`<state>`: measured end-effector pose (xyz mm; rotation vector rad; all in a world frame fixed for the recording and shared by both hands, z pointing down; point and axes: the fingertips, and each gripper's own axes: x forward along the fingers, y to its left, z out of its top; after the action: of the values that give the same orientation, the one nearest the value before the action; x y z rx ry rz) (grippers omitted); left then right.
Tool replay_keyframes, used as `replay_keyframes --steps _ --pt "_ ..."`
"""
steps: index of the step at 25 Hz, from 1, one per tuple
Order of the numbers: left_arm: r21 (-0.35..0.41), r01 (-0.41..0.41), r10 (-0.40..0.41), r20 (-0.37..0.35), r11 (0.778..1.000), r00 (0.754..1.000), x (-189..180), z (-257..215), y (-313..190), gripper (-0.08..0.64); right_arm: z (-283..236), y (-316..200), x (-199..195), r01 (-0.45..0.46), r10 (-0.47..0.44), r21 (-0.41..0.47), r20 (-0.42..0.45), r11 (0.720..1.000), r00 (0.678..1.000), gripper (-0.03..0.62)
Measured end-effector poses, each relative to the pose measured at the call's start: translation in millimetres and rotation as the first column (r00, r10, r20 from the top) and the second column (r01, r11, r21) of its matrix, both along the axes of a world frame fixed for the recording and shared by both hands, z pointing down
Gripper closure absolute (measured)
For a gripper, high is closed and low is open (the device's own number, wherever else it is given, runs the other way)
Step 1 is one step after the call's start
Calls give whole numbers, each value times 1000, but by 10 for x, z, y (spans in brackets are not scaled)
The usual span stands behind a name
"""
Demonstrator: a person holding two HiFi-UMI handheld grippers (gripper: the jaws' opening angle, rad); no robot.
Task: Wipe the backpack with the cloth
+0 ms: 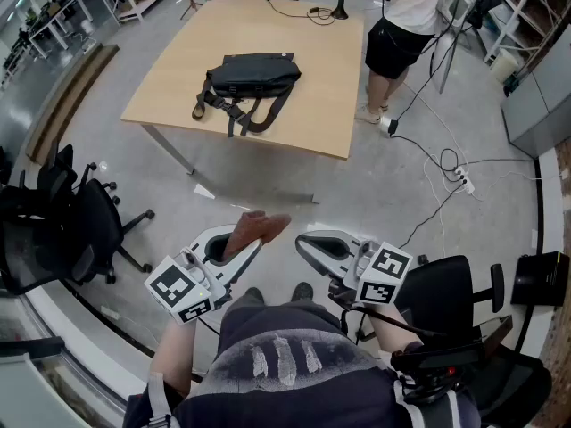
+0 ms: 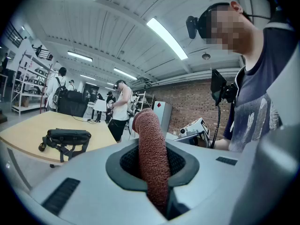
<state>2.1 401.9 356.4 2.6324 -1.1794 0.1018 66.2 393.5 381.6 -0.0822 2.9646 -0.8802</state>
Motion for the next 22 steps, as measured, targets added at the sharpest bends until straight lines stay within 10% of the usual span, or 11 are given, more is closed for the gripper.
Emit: replay_keyframes --steps 13,22 --pt "-22 -66 67 24 998 997 -264 312 -785 502 123 -769 -46 -112 112 -19 -33 993 993 589" --pt "-118 -161 167 45 980 985 -903 652 -1785 502 231 -1580 -865 -142 143 17 -193 990 971 589"
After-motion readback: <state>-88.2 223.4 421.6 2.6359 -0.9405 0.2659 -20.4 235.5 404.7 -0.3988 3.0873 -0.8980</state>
